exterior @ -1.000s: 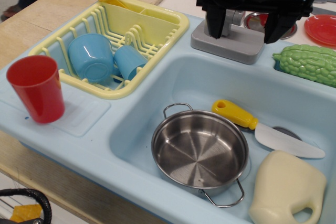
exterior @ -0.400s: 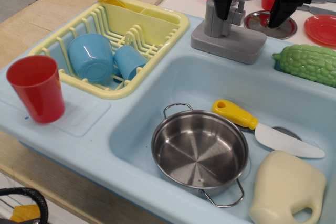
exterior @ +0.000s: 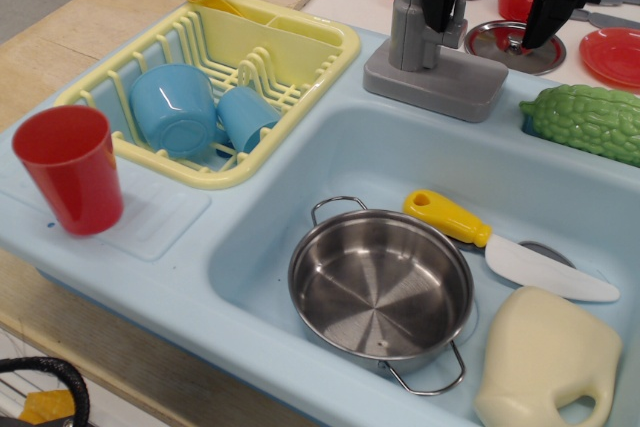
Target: Turn lever vertical to front
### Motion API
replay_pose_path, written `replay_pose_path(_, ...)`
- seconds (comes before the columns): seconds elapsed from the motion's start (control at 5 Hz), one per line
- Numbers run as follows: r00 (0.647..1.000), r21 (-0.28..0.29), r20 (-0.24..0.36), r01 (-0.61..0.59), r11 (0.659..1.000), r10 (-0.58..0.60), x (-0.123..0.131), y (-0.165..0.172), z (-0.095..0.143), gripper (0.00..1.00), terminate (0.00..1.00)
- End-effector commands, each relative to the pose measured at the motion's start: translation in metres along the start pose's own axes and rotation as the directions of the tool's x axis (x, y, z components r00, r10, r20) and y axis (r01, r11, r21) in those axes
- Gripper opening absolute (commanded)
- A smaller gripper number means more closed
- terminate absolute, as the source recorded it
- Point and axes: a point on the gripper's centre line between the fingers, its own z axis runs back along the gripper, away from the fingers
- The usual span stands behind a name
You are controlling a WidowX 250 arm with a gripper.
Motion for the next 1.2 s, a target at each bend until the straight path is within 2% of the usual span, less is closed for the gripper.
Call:
replay_pose_path(0.0,0.999,-0.02,0.037,-0.016,1.0,0.016,0.016,0.006,0.003,1.0,0.0)
replay_pose_path(0.2,0.999,-0.018,0.036,-0.03,0.999,0.03,0.013,0.006,0.003,0.0,0.0)
replay_pose_path(0.6,0.997,-0.022,0.026,-0.07,0.997,0.07,0.002,0.007,0.004,0.0,0.0)
replay_pose_path(1.0,0.989,-0.026,0.013,-0.15,0.988,0.151,-0.023,0.009,0.006,0.0,0.0)
